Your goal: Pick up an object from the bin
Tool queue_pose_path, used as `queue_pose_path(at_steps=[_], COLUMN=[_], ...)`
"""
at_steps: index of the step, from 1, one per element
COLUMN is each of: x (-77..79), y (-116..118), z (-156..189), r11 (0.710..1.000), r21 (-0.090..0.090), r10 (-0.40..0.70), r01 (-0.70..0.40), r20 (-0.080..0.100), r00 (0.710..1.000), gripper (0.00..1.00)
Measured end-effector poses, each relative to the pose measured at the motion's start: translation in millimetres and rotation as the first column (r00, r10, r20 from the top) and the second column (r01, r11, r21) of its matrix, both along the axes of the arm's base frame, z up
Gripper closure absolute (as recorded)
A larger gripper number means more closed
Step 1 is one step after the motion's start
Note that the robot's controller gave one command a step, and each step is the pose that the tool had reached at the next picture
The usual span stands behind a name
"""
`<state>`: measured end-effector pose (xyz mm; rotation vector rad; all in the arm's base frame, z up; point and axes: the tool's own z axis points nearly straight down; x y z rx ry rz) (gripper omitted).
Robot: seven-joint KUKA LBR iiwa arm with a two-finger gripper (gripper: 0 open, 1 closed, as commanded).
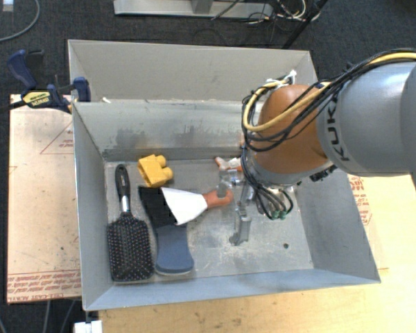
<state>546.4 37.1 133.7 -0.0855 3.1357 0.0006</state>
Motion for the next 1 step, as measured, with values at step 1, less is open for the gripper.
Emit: queue_pose_path(at_steps=[1], x=[5.1], y=[9.2], z=[-27.9], r11=[0.998], r21=[0.004], r10=[-0.059], r01=[0.059], r20=[-0.002], r00=[0.998], gripper=[0.0])
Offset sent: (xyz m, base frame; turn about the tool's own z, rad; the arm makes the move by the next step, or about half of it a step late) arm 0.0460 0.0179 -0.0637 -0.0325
